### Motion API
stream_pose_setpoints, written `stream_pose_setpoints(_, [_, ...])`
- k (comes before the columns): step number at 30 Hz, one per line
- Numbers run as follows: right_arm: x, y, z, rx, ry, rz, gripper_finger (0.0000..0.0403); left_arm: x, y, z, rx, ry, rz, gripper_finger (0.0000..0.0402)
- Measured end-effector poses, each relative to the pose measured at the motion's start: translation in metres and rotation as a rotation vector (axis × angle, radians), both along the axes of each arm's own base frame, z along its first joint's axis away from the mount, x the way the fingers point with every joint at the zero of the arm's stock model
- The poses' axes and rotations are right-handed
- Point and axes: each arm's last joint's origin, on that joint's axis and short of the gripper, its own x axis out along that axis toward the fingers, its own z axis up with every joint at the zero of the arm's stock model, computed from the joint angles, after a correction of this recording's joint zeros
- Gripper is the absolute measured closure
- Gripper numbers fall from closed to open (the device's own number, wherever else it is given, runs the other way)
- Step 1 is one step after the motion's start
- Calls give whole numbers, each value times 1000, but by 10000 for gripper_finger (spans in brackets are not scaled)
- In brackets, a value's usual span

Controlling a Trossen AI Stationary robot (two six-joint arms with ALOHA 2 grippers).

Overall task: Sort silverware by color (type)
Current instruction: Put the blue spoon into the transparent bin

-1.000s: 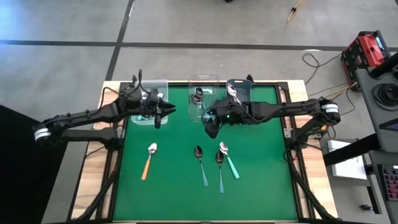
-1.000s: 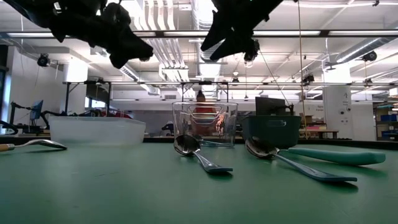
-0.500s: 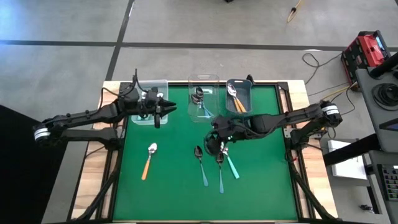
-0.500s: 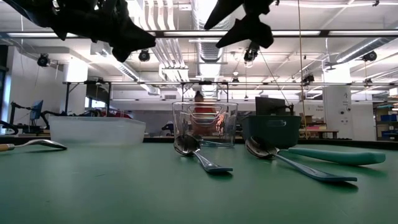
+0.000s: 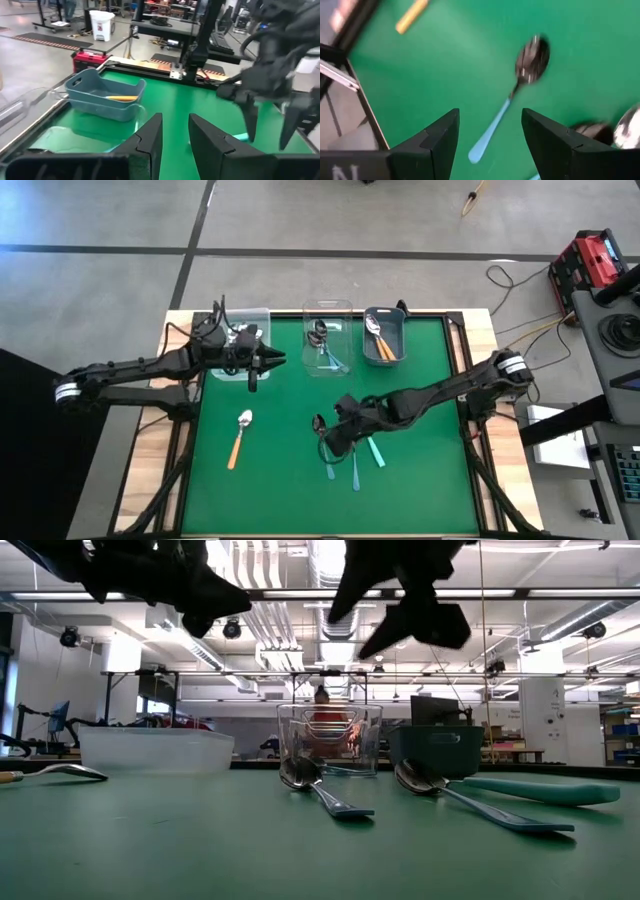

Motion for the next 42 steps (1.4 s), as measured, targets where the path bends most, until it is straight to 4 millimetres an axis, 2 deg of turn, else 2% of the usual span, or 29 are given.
stream_pose_setpoints(9, [2, 23, -38, 164, 183, -79, 197, 4, -12, -2, 29, 8, -71, 325])
stream_pose_setpoints(16, [-11, 35, -60, 169, 372, -193, 197, 4, -14, -3, 37, 22, -81, 325])
stream_pose_setpoints(25, [-9, 42, -83, 153, 442, -234, 197, 4, -14, -6, 35, 46, -88, 325])
stream_pose_setpoints(32, [-6, 43, -94, 122, 471, -255, 198, 4, -14, -6, 35, 48, -90, 325])
stream_pose_setpoints(42, [13, 47, -100, 23, 563, -249, 198, 4, -14, -6, 44, 50, -93, 325])
